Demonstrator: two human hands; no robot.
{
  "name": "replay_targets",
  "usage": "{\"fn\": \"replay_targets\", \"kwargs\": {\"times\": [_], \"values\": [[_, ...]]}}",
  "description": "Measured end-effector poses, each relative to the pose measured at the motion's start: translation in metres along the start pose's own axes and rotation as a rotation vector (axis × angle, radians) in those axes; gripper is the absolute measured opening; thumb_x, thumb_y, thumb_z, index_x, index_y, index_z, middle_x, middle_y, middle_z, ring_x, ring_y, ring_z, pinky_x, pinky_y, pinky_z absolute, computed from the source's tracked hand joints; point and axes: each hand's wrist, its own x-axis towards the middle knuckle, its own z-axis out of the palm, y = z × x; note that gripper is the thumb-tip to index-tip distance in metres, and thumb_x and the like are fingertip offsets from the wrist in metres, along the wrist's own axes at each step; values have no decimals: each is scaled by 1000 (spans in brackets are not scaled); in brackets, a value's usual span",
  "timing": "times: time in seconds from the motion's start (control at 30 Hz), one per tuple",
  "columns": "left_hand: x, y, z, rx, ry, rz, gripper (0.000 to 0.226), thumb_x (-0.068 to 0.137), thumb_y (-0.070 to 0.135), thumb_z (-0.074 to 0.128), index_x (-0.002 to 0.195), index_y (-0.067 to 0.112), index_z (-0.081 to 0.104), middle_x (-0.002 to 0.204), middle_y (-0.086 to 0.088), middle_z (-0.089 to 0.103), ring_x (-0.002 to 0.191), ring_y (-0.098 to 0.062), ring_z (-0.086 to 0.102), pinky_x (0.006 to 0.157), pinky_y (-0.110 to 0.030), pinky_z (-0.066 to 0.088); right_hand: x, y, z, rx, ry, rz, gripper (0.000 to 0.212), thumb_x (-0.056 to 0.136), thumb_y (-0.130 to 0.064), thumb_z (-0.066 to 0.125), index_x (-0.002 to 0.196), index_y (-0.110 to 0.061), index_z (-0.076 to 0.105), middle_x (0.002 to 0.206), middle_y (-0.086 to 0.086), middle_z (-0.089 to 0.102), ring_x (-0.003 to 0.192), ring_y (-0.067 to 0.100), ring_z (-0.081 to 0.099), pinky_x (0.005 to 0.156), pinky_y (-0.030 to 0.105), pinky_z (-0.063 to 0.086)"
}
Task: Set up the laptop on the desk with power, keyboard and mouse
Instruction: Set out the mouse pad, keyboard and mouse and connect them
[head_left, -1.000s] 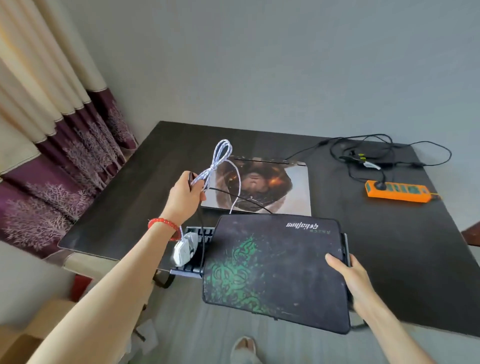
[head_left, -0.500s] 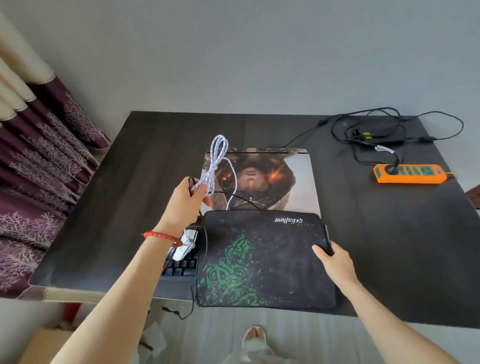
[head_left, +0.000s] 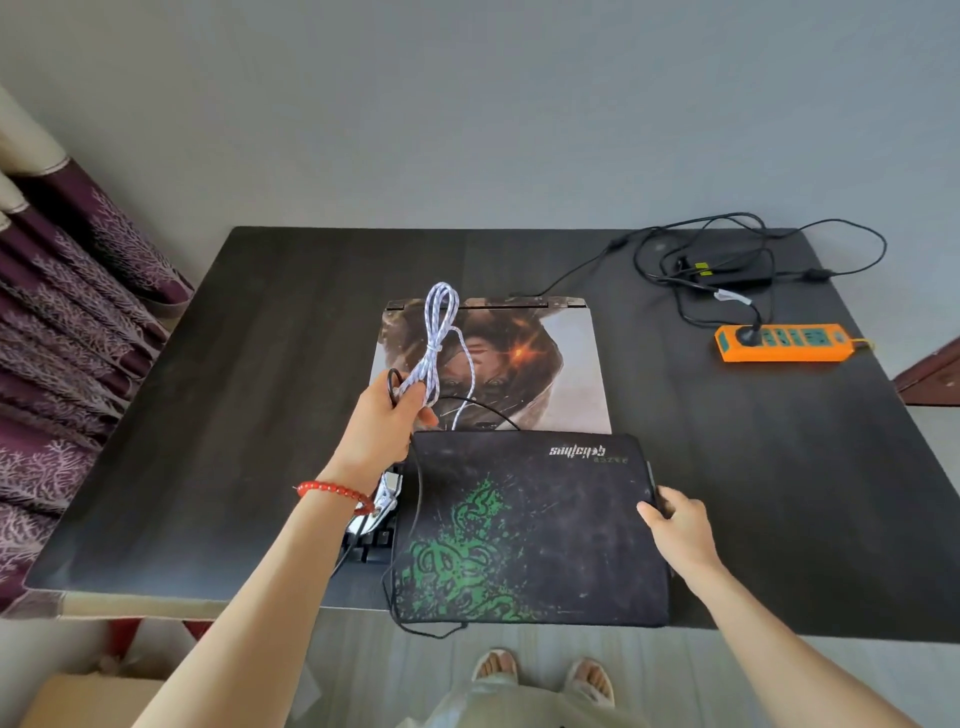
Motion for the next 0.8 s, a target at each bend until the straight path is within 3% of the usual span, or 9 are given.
{"fn": "replay_targets", "kwargs": {"times": [0.13, 0.2, 0.27, 0.4, 0.53, 0.7, 0.8], "values": [[-2, 4, 10, -22, -11, -2, 19, 95, 19, 42, 77, 23, 46, 61, -1, 60, 31, -4, 26, 33, -15, 23, 8, -14, -8, -42, 15, 10, 38, 88, -16, 54, 124, -2, 53, 116, 17, 60, 112, 32, 53, 90, 34, 39], [-4, 5, 14, -20, -1, 2, 20, 95, 19, 42, 76, 25, 45, 62, -2, 60, 30, -3, 27, 33, -15, 23, 5, -18, -3, -67, -8, 53, 42, 87, -24, 57, 123, -2, 52, 116, 15, 62, 111, 32, 55, 82, 33, 41], [-6, 6, 17, -17, 4, -5, 20, 95, 19, 42, 76, 24, 44, 63, -2, 60, 30, -3, 30, 32, -15, 25, 0, -17, 5, -82, -19, 90, 44, 84, -28, 61, 117, 0, 52, 116, 18, 60, 110, 35, 54, 84, 34, 42], [-9, 7, 29, 16, 7, 3, 16, 96, 19, 41, 80, 16, 42, 66, -2, 60, 32, -4, 33, 33, -17, 26, 1, -16, 7, -15, 19, 194, 38, 81, -23, 65, 103, 6, 52, 113, 23, 55, 101, 37, 55, 81, 37, 44], [-11, 8, 44, 128, 57, 79, 15, 95, 18, 41, 83, 10, 41, 66, 0, 61, 42, -14, 31, 41, -25, 28, 3, -17, 4, -30, -4, 128, 16, 89, -16, 53, 98, -3, 49, 104, 16, 60, 87, 29, 54, 72, 31, 39], [-13, 9, 61, 218, 109, 163, 12, 95, 19, 41, 84, 15, 41, 68, 0, 63, 33, -4, 40, 36, -14, 30, -2, -18, -3, -40, -71, 48, 14, 93, -15, 44, 103, -6, 47, 95, 9, 54, 87, 29, 55, 77, 39, 46], [-11, 9, 73, 274, 137, 172, 9, 95, 21, 41, 90, 14, 42, 67, 3, 61, 49, -10, 47, 47, -25, 34, -7, -23, -10, -131, 59, -100, 16, 95, -11, 36, 104, -5, 48, 97, 8, 50, 87, 34, 52, 71, 36, 37]]}}
